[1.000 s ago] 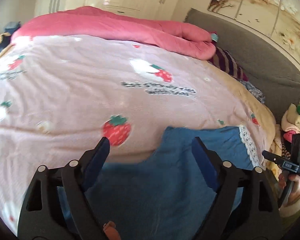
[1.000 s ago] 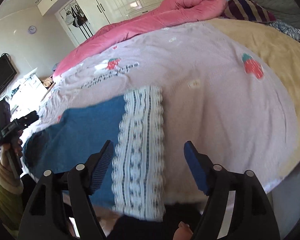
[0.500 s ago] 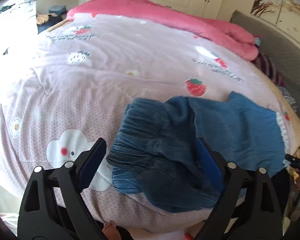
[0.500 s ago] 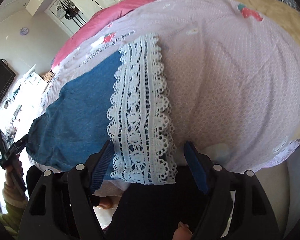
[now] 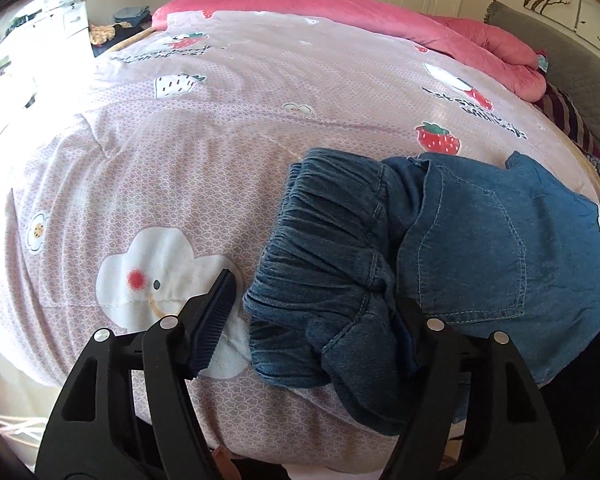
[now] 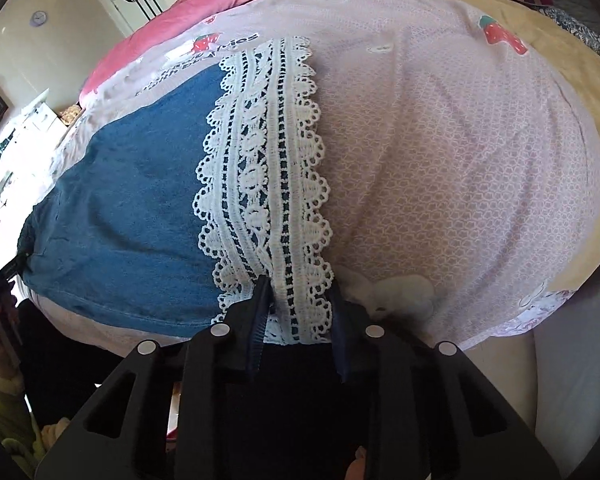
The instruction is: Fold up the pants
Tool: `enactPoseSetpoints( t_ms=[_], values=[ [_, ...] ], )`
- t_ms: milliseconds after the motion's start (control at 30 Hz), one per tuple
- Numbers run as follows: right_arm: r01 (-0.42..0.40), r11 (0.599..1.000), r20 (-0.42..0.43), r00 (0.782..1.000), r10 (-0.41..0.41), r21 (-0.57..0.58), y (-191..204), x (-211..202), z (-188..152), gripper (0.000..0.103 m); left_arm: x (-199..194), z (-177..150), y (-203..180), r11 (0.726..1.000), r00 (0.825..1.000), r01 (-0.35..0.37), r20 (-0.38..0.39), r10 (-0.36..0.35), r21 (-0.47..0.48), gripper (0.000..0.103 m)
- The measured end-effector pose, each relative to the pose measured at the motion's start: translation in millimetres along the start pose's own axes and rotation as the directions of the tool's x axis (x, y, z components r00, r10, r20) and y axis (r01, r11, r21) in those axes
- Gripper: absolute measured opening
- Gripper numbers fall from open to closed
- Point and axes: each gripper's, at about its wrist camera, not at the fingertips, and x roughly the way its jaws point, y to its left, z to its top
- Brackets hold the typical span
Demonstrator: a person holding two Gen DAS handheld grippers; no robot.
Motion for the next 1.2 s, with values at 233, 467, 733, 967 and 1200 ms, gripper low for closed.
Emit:
enactPoseSetpoints(
  t_ms=[233,467,733,967,1200],
  values=[
    [-0.071,0.997,0.094,0.993,0.068,0.036,-9,-33,-6,0.048,-47,11,9,0.996,0.994,0.070,0.085,-0.064,-0.060,0.067],
    [-0.161,0.985,0.116,0.981,0.153,0.063,-15,-39,-10,0.054,-98,44,-50,0.985,0.966,0.158,0.196,-0.168,0.067,0.085],
    [-0.176,0.982,0.107,0.980,0.169,0.063,-19,-39,-13,0.057,-80,70,-210,0.865,0.916,0.329,0.094,-0.389,0.378,0.093],
    [-0.201,0.978,0.092,0.977,0.195,0.061,-15,-27,-6,0.057,-16,78,-325,0.721,0.882,0.434,-0.093,-0.462,0.541,0.093],
    [-0.215,0.974,0.061,0.976,0.211,0.066,-13,-14,-1,0.057,36,82,-397,0.605,0.853,0.499,-0.226,-0.471,0.620,0.091]
  ],
)
